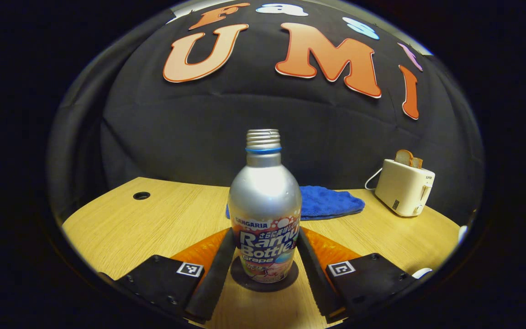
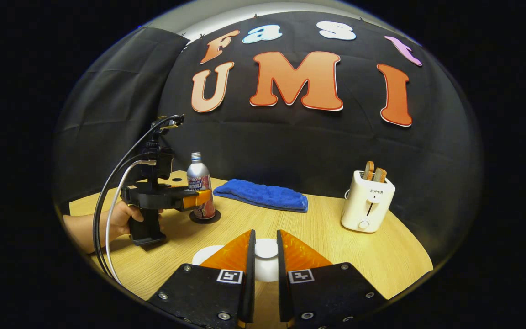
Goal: Open the teacup lid with one hand, grasp the water bottle and pour water into the teacup with the other hand; after pouring, place the water bottle on the coaster and then close the teacup lid.
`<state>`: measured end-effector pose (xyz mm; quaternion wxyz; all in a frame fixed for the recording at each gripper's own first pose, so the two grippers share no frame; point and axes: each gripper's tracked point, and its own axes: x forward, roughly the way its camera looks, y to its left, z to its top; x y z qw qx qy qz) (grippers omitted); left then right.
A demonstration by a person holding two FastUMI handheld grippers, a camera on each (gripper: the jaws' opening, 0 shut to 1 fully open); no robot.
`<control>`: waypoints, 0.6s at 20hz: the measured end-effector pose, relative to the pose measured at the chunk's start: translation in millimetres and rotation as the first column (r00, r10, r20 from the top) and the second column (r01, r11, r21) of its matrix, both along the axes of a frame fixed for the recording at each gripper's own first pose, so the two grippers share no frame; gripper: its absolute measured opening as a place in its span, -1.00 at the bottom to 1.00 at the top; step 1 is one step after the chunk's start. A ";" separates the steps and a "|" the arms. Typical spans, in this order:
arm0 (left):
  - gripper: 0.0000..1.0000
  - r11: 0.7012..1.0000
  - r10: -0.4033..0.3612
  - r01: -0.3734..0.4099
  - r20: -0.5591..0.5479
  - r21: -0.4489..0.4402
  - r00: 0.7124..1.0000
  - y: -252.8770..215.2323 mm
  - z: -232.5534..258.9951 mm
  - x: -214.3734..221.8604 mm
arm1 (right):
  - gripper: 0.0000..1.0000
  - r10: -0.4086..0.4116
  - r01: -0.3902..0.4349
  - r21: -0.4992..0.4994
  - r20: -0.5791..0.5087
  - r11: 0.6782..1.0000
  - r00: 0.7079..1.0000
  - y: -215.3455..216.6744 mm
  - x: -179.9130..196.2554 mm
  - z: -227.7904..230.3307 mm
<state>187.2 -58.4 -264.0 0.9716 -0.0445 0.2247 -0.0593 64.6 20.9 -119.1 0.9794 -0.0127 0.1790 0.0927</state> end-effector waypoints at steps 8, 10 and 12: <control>1.00 1.000 -0.008 0.009 -0.043 0.007 0.999 2.9 -7.4 -13.4 | -0.56 0.048 -0.048 0.031 0.000 0.998 0.999 23.2 0.0 -3.3; 0.96 1.000 0.003 -0.003 -0.038 0.006 0.999 7.5 -1.9 -19.8 | -0.56 0.067 -0.068 0.047 0.018 0.997 0.998 32.3 2.7 -3.0; 0.94 1.000 -0.023 0.023 -0.020 -0.003 1.000 3.4 5.6 -27.7 | -0.56 0.081 -0.081 0.062 0.006 0.995 0.997 39.7 3.5 -13.0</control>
